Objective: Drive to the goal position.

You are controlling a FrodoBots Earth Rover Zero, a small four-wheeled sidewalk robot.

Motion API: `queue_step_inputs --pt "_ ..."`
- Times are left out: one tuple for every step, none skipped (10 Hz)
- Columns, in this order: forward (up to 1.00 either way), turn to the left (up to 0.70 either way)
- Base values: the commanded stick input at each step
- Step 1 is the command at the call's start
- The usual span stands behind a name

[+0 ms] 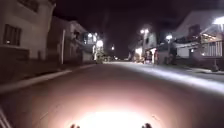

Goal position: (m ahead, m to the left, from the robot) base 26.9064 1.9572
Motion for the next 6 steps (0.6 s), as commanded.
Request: queue_step_inputs --pt "0.70 0.00" --pt "0.70 0.00" --pt "0.70 0.00" --pt "0.70 0.00" --pt "0.70 0.00" --pt "0.70 0.00"
